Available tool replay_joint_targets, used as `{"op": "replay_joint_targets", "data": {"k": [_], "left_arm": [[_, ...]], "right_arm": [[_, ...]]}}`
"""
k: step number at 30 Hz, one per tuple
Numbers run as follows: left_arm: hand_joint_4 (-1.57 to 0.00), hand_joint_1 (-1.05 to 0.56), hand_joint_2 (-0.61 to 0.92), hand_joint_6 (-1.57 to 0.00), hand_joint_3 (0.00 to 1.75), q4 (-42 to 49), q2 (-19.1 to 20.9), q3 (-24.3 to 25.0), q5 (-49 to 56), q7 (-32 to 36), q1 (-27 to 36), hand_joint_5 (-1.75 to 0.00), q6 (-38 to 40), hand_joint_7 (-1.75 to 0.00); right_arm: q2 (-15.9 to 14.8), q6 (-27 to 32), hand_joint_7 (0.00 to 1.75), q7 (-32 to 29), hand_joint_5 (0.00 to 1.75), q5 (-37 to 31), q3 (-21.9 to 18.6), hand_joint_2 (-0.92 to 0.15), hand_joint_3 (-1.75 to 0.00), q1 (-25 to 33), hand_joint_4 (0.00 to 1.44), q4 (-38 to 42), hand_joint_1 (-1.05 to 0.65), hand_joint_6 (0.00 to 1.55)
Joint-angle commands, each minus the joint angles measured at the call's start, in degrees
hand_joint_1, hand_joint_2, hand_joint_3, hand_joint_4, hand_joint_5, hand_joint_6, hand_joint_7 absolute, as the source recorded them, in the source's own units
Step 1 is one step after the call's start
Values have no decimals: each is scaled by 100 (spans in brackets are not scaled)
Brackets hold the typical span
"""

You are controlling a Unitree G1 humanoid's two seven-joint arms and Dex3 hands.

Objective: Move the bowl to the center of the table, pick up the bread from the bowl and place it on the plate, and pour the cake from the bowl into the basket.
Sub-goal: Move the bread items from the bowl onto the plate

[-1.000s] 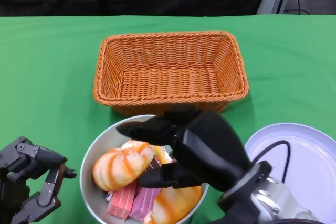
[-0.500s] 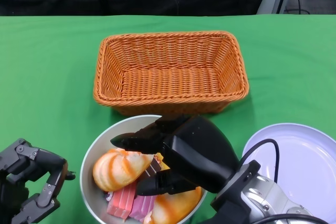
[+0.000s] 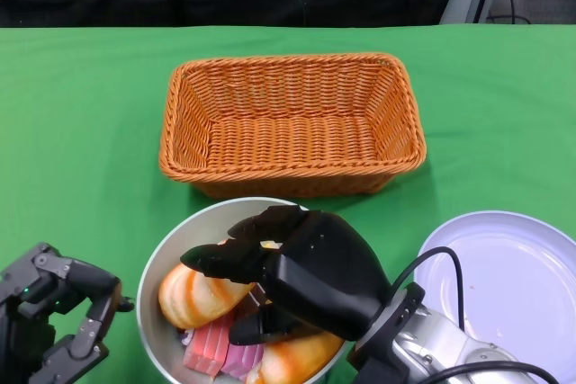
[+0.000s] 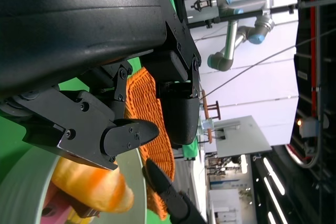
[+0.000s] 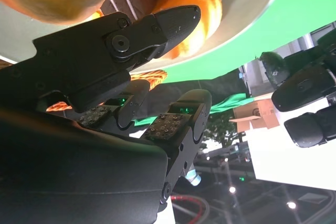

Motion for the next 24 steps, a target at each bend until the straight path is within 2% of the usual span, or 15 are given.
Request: {"op": "replay_joint_targets", "data": {"k": [1,3,7,12,14,20,24], "left_arm": [[-80,-12,78,-77,57,126,35,21,113,129,-53,-146,-196,-126],[-80,-12,79,-77,56,159,44,10,129,146,-64,-148,-218,-127],[-83,-12,84,-80,44,189,52,-2,77,141,-76,-144,-190,-123],[-82,-11,83,-78,49,200,17,7,72,194,-75,-144,-203,-126],[-82,-8,79,-76,59,264,44,15,79,160,-94,-145,-266,-128],[-81,-8,63,-78,90,194,32,7,-9,152,-78,-147,-189,-128],[-80,-9,61,-78,93,153,65,-5,-82,117,-75,-144,-148,-124]], "right_arm": [[-32,-16,0,-263,10,-108,91,-84,-1,-216,72,259,-67,64],[8,24,0,-337,10,-159,134,-84,-1,-338,72,417,-67,64],[51,49,0,-560,9,-193,216,-87,-1,-559,71,708,-65,64],[26,114,0,-783,8,-248,297,-86,0,-793,70,1016,-63,62],[67,171,1,-934,9,-308,324,-85,0,-857,72,1177,-63,63],[152,273,2,-792,8,-201,320,-87,-1,-1119,74,1656,-60,66],[162,197,3,-743,10,-68,345,-89,-1,-1178,79,1863,-59,70]]}}
